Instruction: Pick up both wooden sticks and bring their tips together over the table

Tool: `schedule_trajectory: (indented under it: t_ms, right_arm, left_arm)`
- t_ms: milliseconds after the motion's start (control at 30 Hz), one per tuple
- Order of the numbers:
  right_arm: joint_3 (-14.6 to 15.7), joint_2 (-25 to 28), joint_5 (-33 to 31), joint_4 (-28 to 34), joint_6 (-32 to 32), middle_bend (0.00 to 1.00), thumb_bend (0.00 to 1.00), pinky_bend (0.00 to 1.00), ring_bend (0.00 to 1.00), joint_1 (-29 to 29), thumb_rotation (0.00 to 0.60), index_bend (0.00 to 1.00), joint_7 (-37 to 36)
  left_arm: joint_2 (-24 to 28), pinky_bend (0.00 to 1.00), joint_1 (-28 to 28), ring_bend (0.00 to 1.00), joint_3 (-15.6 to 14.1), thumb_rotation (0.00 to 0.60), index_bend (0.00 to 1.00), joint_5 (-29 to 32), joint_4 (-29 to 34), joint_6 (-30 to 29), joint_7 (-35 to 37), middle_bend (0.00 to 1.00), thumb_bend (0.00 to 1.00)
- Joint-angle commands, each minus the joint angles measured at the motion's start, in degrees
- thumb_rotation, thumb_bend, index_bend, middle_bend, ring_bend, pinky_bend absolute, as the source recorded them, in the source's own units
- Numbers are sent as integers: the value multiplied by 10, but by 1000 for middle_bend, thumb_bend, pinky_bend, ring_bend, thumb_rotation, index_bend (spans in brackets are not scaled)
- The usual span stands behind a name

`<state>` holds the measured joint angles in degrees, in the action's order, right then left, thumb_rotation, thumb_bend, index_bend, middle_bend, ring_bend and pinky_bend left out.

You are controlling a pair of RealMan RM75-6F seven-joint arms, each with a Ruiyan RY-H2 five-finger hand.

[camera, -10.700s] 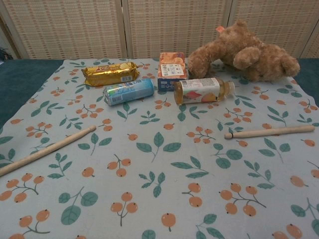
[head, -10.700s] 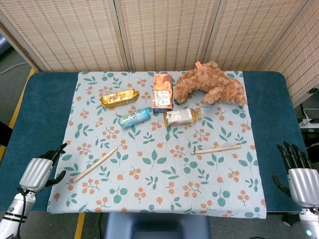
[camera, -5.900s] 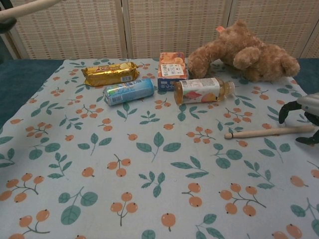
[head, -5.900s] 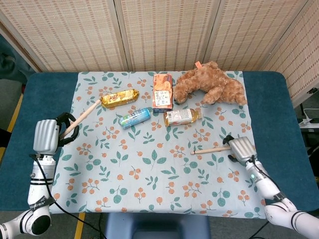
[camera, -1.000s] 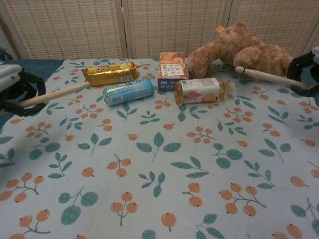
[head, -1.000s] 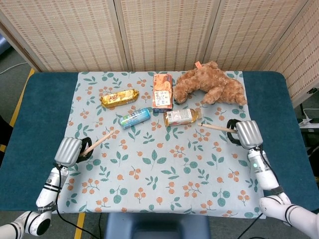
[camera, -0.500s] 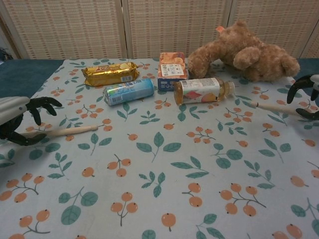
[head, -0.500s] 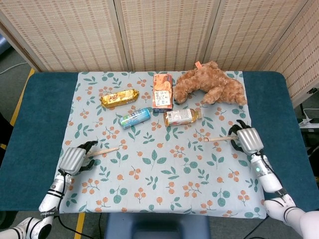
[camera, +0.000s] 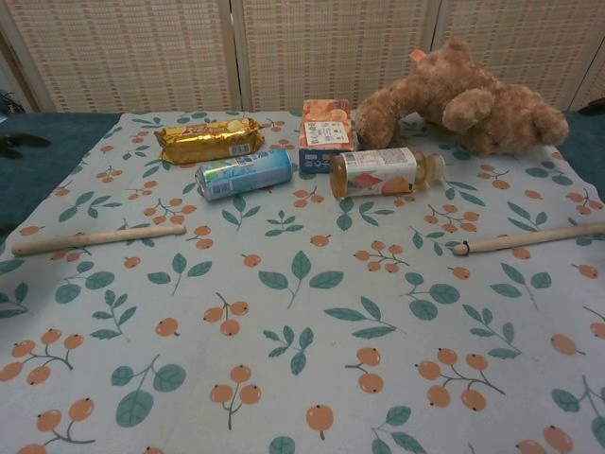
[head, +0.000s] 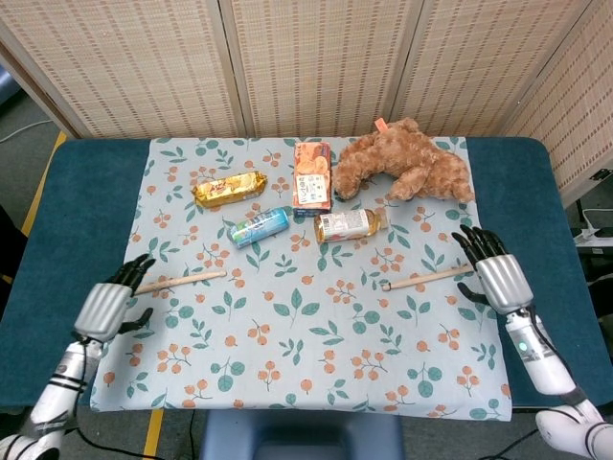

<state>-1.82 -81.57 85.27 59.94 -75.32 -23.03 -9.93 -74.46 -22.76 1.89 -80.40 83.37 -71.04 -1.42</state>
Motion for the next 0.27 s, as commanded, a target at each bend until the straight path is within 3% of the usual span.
schedule_trajectory:
  t_ms: [33,133,267]
  right_arm:
    - [20,142,-47,259,-96,0,186,91,0,106,600,66,201]
    - [29,185,-72,361,-142,0,185,93,0,150,600,53,287]
    - [20,190,-76,401,-182,0,185,99,0,174,600,24,317]
  left_arm:
    - [69,396,48,119,-12,600,24,-13,56,-57,17,85,351]
    - [81,396,68,119,-15,600,50,-11,69,-78,22,99,348]
    - [70,405,73,149,-16,600,88,-37,52,-96,3,129,347]
